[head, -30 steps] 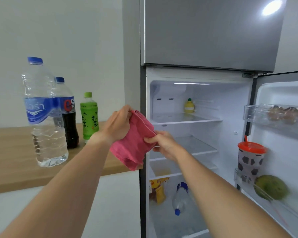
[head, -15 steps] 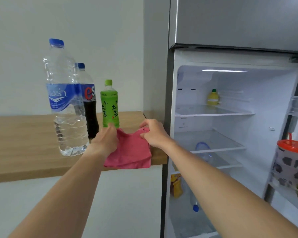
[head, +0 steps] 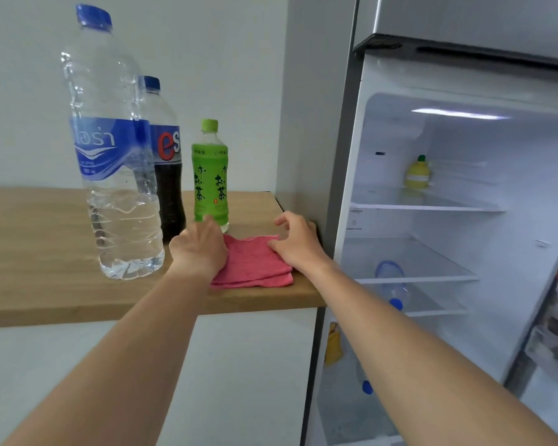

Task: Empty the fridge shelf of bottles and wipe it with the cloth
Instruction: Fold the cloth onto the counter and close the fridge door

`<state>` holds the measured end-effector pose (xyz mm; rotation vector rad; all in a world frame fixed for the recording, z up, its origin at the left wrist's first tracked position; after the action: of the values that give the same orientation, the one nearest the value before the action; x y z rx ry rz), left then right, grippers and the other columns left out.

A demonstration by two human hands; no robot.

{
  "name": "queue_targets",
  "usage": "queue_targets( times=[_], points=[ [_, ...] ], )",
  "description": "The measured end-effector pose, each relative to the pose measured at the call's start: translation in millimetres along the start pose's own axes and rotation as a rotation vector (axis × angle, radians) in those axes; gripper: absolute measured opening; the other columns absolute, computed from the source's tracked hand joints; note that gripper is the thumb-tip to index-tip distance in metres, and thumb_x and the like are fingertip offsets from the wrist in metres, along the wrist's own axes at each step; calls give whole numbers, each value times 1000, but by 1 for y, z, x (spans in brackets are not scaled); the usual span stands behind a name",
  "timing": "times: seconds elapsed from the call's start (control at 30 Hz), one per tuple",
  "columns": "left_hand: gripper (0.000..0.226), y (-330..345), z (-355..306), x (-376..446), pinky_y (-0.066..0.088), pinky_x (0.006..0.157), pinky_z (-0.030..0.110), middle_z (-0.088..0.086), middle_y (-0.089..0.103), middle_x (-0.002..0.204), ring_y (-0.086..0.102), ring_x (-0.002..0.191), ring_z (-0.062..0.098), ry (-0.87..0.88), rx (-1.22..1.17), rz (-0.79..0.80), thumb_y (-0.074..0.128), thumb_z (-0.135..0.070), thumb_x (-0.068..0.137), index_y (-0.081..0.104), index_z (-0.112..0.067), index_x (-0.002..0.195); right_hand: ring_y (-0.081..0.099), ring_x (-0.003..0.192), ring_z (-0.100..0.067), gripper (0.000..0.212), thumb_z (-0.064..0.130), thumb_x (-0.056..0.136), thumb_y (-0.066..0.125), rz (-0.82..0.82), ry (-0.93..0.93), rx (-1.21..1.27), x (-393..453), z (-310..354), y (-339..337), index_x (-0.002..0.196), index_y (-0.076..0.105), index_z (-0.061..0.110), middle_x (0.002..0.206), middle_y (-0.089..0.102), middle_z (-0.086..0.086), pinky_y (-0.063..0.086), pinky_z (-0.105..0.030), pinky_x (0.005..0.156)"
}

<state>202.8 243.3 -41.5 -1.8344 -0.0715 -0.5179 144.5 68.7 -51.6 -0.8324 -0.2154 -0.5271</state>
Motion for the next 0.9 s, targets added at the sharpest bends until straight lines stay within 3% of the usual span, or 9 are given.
queue_targets(
  times=[0.1, 0.23, 0.37, 0.47, 0.53, 0.6, 0.7, 0.8, 0.9],
  points=[
    [28, -6, 2, -11, 47, 81, 47, 19, 57, 120, 60, 111, 41, 3, -61, -50, 45, -15, 99, 50, -4, 124, 45, 117, -12, 50, 11, 87, 70, -24, -5, -26, -11, 5, -4, 134, 53, 12, 137, 53, -6, 31, -21, 92],
    [39, -13, 1, -32, 47, 88, 51, 21, 57, 123, 56, 114, 42, 63, -144, -106, 46, -31, 97, 56, -5, 124, 54, 108, -7, 66, 17, 85, 70, 39, -21, 20, -37, 10, -13, 146, 44, 14, 144, 52, -5, 37, -17, 91],
    [48, -14, -12, -56, 40, 101, 50, 17, 56, 136, 50, 126, 37, 195, -196, -44, 44, -39, 96, 52, -13, 135, 48, 137, -25, 60, 33, 96, 62, 101, -34, -31, -71, 10, -20, 149, 42, 12, 149, 51, -9, 37, -28, 102],
    [53, -11, -25, -81, 34, 107, 49, 8, 50, 146, 47, 133, 31, 280, -125, 27, 36, -45, 98, 43, -21, 145, 62, 116, -25, 31, 37, 102, 52, 111, -44, -60, -90, 10, -20, 125, 58, 18, 121, 64, -6, 51, -29, 91],
    [54, -6, -31, -92, 31, 111, 48, 3, 45, 153, 43, 139, 27, 333, 0, 58, 27, -46, 100, 39, -25, 149, 63, 111, -23, 29, 40, 102, 49, 117, -47, -63, -97, 11, -21, 120, 58, 19, 117, 64, -4, 52, -33, 88],
    [55, -3, -32, -95, 32, 112, 48, -1, 39, 157, 39, 142, 27, 360, 105, 111, 19, -46, 100, 35, -29, 150, 58, 122, -24, 38, 44, 101, 48, 127, -45, -59, -103, 8, -27, 131, 52, 20, 130, 61, -5, 44, -30, 88],
    [55, -1, -33, -98, 35, 109, 51, -1, 39, 156, 41, 140, 30, 354, 140, 117, 15, -44, 98, 37, -31, 147, 48, 137, -28, 62, 52, 98, 47, 89, -42, -140, -120, -11, -42, 150, 36, 22, 149, 52, -7, 44, -43, 102],
    [54, -1, -33, -101, 33, 111, 49, 5, 49, 147, 46, 135, 33, 276, 40, 77, 18, -50, 97, 44, -35, 142, 51, 133, -33, 66, 44, 96, 55, -64, -18, -300, -152, -51, -75, 151, 35, 14, 146, 54, -14, 42, -43, 104],
    [60, 3, -36, -107, 32, 107, 52, 8, 54, 142, 48, 129, 37, 254, 33, 46, 17, -64, 93, 49, -37, 136, 41, 138, -41, 75, 45, 97, 51, -162, 223, -601, -191, -114, -123, 156, 24, 7, 149, 44, -23, 31, -49, 115]
  ],
)
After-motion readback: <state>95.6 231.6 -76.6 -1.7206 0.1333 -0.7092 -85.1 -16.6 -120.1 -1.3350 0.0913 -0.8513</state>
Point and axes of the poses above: each hand's wrist, its own x-axis towards the middle knuckle, its own y-axis out of the palm, z = x × y, the point moved 5 cm from there along x, towards the middle knuckle
